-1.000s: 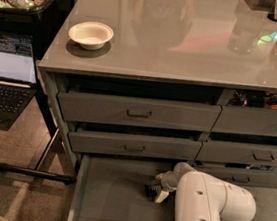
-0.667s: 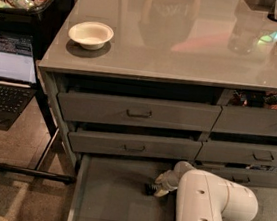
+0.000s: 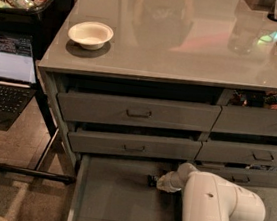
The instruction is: Pick rxbar chocolate from bottom drawer and place on counter
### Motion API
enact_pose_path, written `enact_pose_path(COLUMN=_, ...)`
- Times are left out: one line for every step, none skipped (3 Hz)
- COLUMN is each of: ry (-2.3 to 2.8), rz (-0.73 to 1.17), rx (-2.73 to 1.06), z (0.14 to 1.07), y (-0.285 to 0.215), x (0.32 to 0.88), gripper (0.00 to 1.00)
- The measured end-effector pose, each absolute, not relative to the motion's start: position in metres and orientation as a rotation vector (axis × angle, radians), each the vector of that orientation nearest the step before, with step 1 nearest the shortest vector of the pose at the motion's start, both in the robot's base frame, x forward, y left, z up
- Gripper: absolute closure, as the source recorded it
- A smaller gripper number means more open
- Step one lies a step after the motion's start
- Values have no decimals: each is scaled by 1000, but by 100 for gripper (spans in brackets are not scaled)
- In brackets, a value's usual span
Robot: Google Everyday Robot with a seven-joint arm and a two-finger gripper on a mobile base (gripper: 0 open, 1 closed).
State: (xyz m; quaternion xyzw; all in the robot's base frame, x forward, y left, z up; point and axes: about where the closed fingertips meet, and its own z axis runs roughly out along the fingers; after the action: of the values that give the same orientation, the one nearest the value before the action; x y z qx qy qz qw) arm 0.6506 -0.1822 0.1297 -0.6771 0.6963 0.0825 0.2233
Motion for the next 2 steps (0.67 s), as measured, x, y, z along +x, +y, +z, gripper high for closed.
enact_pose_path(ry=1869, rz=242, rx=-1858, z=149, y=-184, x=642, gripper=100)
enact_pose_path(ry=1808, rz=244, rx=-1869, z=179, y=-187, x=628, gripper=100)
